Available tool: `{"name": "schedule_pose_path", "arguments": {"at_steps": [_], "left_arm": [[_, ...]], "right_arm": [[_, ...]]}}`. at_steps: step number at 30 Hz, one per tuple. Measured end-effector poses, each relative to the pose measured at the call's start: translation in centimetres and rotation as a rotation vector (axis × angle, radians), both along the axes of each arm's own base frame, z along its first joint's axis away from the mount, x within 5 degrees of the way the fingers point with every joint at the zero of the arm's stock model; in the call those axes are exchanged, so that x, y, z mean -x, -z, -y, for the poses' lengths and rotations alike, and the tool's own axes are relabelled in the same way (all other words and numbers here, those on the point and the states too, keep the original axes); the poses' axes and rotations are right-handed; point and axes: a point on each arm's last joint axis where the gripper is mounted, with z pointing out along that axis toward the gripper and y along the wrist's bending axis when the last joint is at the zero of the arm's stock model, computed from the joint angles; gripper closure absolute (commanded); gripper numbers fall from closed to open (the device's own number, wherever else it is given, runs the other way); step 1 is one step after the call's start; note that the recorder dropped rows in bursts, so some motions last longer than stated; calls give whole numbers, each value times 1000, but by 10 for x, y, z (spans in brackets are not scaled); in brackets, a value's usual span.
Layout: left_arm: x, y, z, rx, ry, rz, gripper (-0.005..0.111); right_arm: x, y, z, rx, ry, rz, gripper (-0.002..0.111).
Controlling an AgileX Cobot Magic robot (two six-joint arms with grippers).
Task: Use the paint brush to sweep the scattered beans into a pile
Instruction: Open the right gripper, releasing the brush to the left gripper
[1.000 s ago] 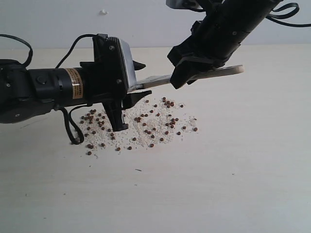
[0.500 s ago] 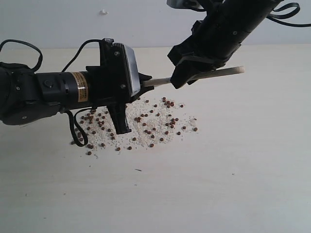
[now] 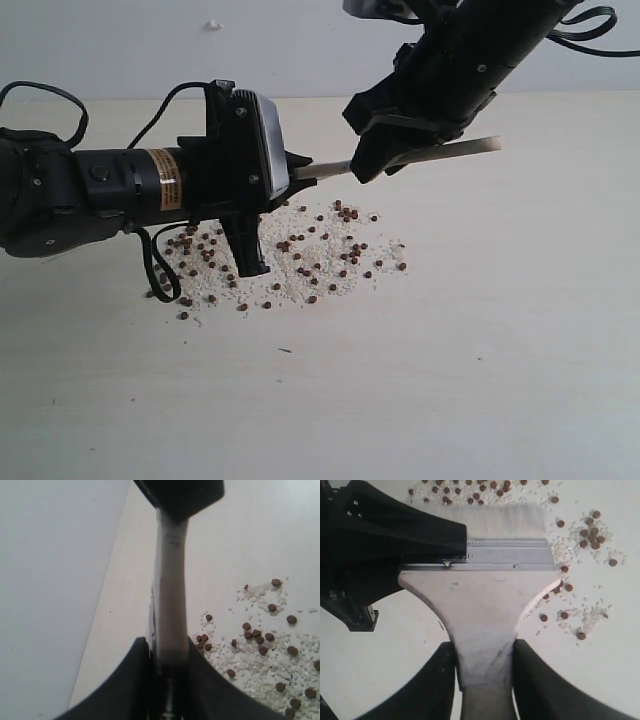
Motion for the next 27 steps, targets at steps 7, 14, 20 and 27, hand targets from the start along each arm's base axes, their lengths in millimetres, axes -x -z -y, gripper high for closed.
{"name": "schedule_pose_path", "arguments": {"at_steps": [7,14,20,27], "left_arm": [[-1,4,-3,-27,-38,-43,107],[-1,5,-4,-24,-54,-62,107],[0,-5,-5,61,-112,-141,107],[1,-20,-17,238,-172,-391,107]], "right_arm": [[-3,-9,5,36,14,104,54],[4,-39,11,8,26,241,54],[27,-104,56,115,196,512,54],[101,-151,100,78,310,736,72]]}}
